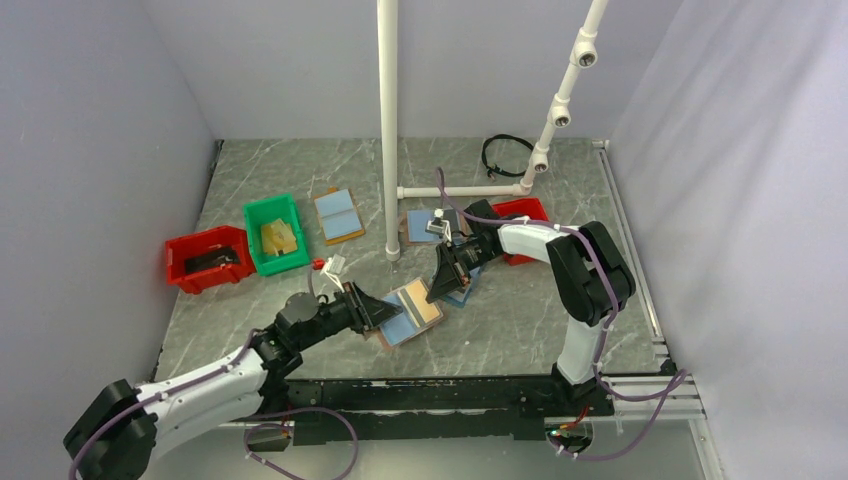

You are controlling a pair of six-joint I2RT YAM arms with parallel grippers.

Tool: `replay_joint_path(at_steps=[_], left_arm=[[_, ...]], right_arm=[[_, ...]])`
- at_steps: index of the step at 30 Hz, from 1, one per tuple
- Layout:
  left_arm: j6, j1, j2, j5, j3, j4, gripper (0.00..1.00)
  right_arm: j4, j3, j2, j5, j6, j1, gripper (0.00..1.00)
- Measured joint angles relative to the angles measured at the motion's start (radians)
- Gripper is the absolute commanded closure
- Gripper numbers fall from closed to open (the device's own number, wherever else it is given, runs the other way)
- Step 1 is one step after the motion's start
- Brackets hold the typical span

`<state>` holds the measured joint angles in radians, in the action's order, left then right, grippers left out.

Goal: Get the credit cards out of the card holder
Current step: Remove the credit card from the card holder.

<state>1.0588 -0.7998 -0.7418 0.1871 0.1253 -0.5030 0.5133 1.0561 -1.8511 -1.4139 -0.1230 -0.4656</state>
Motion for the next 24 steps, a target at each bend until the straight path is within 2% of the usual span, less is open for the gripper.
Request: replay_joint_path(at_steps=[9, 15, 24], left_arm=[[0.059, 0.0, -0.207, 0.002, -0.006, -0.105, 0.58], [0.08, 0.0, -0.351, 0.018, 0.008, -0.212, 0.57], [0.112, 0.0, -0.426, 0.019, 0.01, -0.362, 0.6]], right_arm=[[-0.014, 0.0, 0.0, -0.006, 0.011, -0.001, 1.0], [-0.015, 0.0, 0.0, -0.006, 0.011, 0.0, 1.0], [-0.036, 0.0, 0.0, -0.008, 0.023, -0.001, 1.0]])
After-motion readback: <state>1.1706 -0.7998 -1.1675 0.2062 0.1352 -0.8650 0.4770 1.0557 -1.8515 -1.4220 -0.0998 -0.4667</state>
